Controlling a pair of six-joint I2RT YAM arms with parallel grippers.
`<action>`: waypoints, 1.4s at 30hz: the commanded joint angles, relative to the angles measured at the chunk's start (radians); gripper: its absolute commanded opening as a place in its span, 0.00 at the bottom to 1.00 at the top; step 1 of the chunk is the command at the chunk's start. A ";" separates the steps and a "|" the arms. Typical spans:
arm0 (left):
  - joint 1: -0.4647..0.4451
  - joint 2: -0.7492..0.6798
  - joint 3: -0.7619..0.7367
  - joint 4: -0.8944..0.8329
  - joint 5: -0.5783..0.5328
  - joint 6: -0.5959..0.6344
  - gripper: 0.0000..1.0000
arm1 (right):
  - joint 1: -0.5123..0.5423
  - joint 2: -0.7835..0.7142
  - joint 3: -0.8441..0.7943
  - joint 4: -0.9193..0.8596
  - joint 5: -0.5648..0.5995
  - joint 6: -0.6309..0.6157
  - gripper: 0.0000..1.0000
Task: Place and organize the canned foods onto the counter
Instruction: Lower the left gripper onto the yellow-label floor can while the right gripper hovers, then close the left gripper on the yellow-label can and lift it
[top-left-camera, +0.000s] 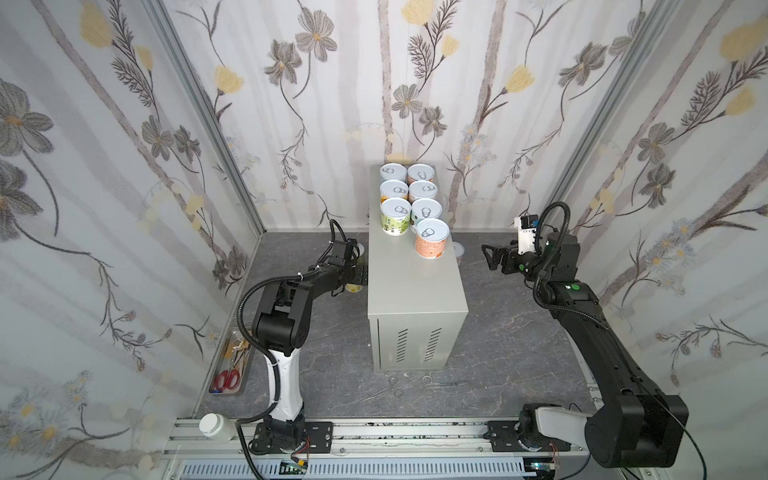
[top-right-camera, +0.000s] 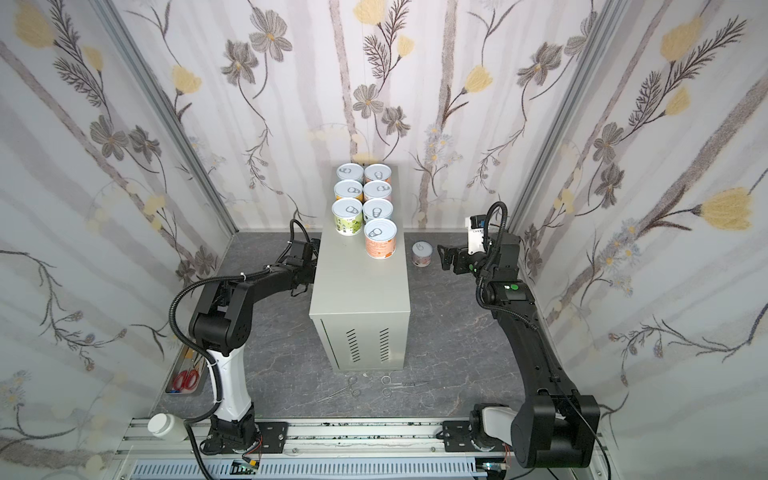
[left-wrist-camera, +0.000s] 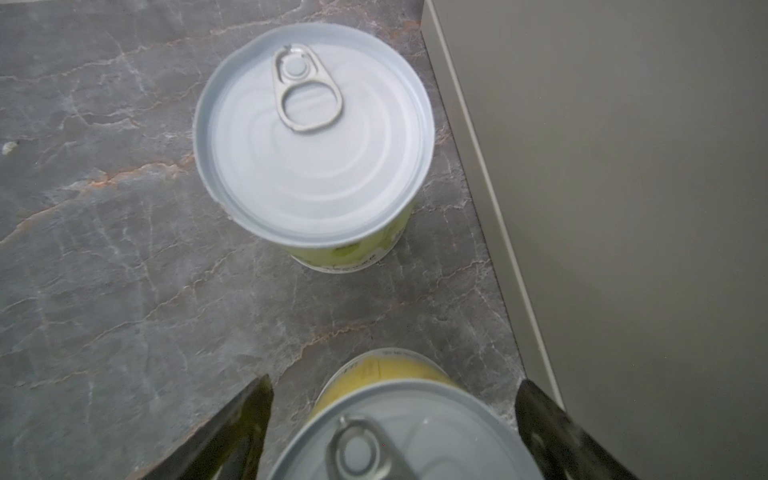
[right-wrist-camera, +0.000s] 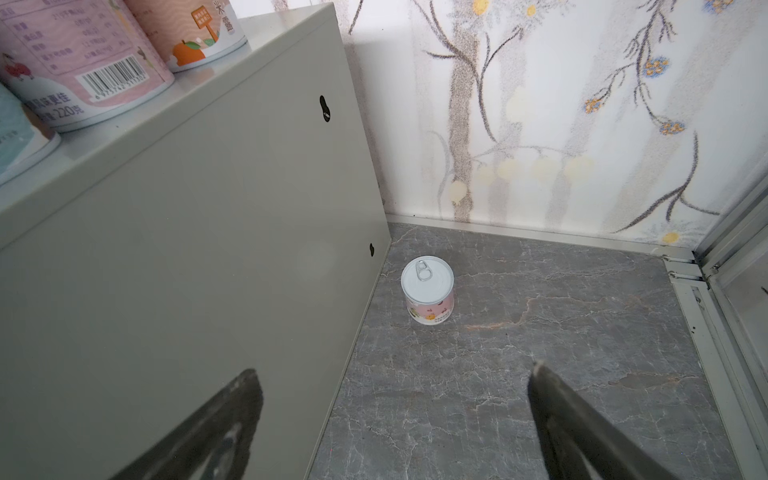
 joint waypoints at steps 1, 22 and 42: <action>0.001 0.015 0.016 -0.044 -0.022 -0.005 0.90 | -0.001 0.017 0.017 0.057 -0.032 -0.024 1.00; 0.001 0.021 0.022 -0.107 -0.034 -0.031 0.69 | -0.022 0.028 0.017 0.078 -0.057 -0.038 1.00; 0.005 -0.466 -0.085 -0.311 -0.020 0.014 0.66 | -0.012 -0.064 0.089 0.157 -0.346 -0.020 1.00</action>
